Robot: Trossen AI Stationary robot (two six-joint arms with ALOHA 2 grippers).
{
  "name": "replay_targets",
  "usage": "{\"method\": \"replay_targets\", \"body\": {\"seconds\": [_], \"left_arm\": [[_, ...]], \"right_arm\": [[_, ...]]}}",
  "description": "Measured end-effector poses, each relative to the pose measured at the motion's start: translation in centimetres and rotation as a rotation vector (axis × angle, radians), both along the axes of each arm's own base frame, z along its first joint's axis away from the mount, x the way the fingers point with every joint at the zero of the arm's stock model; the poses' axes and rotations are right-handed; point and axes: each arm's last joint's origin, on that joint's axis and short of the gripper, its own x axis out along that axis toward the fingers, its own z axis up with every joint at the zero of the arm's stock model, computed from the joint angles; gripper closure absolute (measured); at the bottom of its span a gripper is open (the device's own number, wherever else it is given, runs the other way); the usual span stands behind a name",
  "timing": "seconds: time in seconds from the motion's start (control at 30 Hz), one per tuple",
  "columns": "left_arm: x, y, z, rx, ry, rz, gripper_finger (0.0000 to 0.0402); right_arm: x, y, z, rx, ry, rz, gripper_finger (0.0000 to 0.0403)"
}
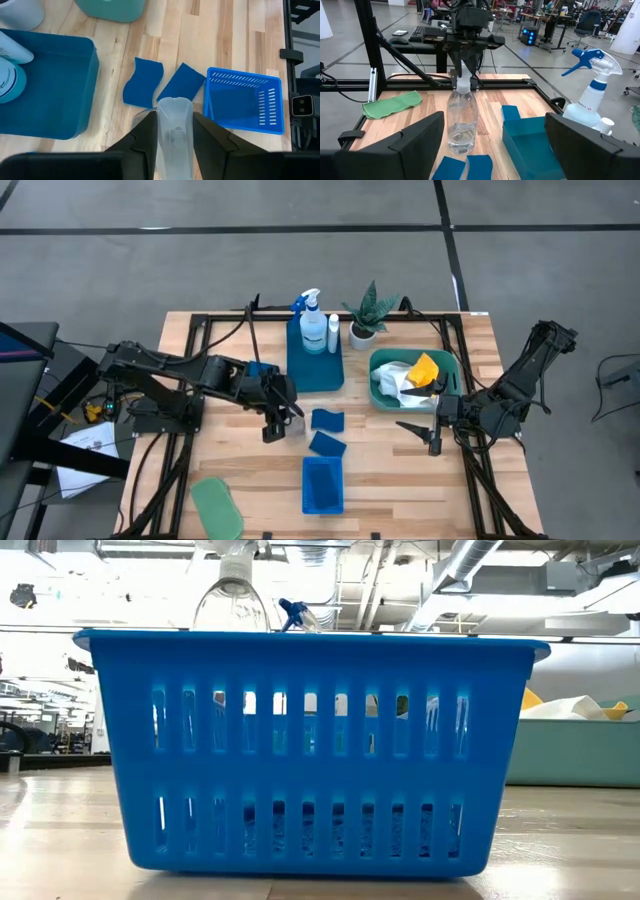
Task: Pick & Place Kitchen Items
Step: Put the transparent spray bottle into the blue bin
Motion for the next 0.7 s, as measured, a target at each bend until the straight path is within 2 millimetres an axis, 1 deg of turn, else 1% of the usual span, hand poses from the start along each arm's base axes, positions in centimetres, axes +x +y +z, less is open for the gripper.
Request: {"method": "replay_targets", "body": {"seconds": [0.4,0.7], "left_arm": [[-0.02,0.00,0.01,0.003,-0.001,-0.005,0.0308],[-0.46,0.10,0.40,0.002,-0.012,-0.007,0.0309]], "right_arm": [[0.00,0.00,0.00,0.000,0.000,0.000,0.0067],[0.00,0.00,0.00,0.000,0.000,0.000,0.0067]]}}
